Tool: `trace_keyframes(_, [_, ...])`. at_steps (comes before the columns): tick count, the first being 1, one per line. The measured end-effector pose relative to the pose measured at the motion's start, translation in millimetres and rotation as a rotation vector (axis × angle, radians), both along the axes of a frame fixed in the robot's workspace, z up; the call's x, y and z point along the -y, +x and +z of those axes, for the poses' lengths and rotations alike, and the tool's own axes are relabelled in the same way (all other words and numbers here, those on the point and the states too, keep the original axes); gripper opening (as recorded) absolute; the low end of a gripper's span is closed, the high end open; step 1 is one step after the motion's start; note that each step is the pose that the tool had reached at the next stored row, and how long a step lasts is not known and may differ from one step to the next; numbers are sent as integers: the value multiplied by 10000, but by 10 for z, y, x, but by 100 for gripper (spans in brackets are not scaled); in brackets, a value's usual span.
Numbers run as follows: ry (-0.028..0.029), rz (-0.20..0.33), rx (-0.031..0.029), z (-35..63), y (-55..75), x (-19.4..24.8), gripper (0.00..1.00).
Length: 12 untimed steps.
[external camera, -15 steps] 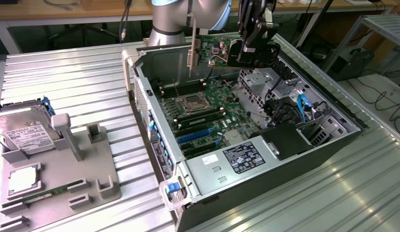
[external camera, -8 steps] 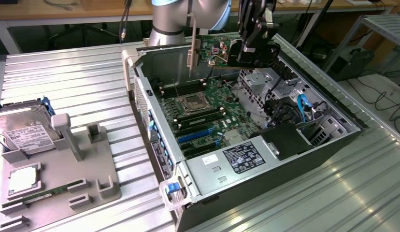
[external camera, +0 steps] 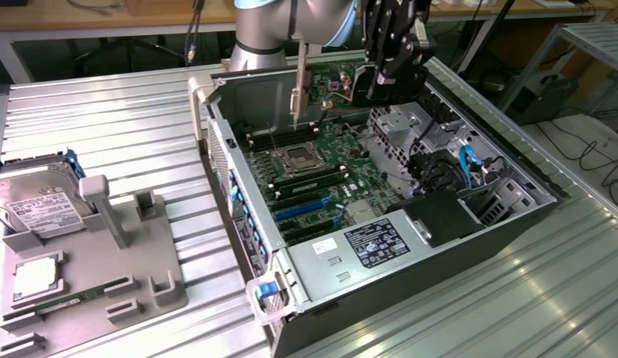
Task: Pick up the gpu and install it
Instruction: 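Insert the gpu into the slot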
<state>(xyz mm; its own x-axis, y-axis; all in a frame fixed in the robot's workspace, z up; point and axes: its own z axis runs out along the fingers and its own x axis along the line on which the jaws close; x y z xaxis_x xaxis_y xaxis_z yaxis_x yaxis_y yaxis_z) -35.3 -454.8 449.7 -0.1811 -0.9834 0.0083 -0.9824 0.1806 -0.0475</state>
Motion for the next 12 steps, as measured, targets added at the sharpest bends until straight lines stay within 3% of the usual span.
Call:
trace_keyframes(4, [-1,622,-1,-51,0,0,27])
trace_keyframes(12, [-6,1002,0,-174,5,0,27])
